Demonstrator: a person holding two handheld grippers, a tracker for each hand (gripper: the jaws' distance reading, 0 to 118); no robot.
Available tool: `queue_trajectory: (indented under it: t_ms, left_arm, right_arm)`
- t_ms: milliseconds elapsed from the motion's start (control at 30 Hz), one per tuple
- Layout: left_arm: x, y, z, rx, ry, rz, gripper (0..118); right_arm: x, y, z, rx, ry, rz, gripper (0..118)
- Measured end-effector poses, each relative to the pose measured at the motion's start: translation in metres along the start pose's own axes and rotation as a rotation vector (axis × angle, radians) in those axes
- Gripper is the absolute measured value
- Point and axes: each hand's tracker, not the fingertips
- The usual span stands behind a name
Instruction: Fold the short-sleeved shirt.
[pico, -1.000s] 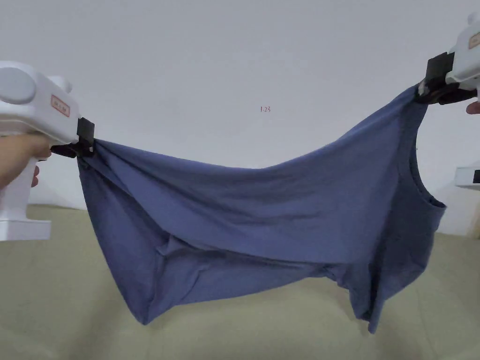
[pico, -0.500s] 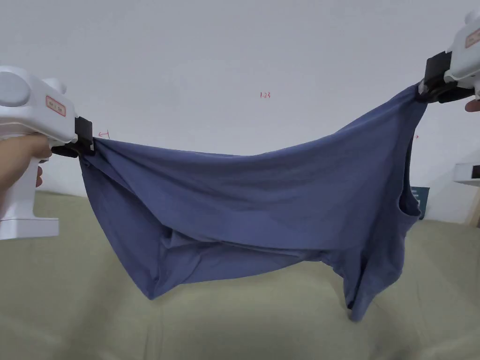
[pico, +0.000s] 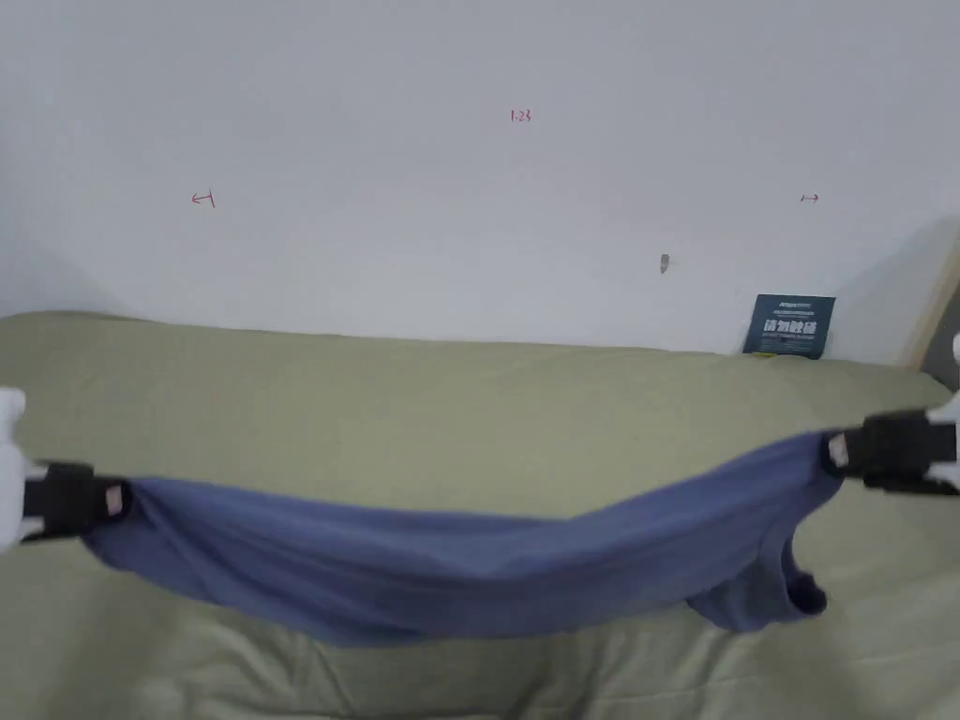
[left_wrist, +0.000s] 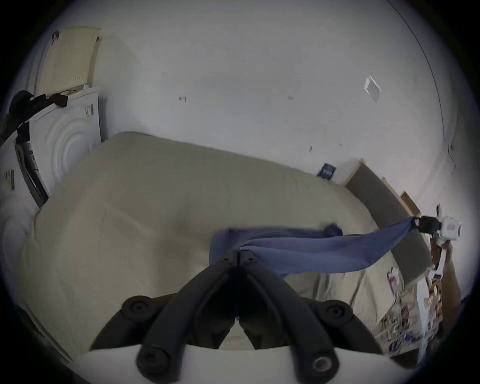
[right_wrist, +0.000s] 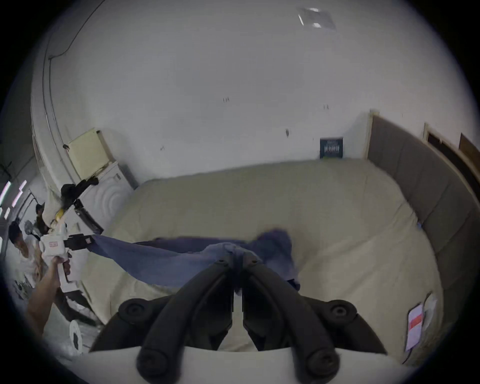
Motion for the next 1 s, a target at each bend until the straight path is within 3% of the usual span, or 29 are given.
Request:
queue_trajectory:
  t_ms: [67, 267, 567, 833, 1000]
  left_arm:
    - [0.001, -0.037, 0.008, -0.046, 0.007, -0.057, 0]
    - [0.001, -0.127, 0.033, -0.098, -0.048, 0.001, 0]
    - [-0.012, -0.196, 0.056, -0.116, -0.059, 0.073, 0]
    - [-0.023, -0.215, 0.068, -0.121, -0.055, 0.128, 0]
    - [-0.021, -0.226, 0.077, -0.149, -0.055, 0.056, 0]
  right_arm:
    - [0.009, -0.037, 0.007, -0.029, 0.023, -0.033, 7]
    - [0.033, -0.14, 0.027, -0.079, 0.008, -0.088, 7]
    - [0.057, -0.245, 0.045, -0.158, -0.034, -0.148, 7]
    - [0.059, -0.292, 0.051, -0.237, -0.067, -0.121, 7]
    - [0.06, -0.307, 0.058, -0.281, -0.089, -0.054, 7]
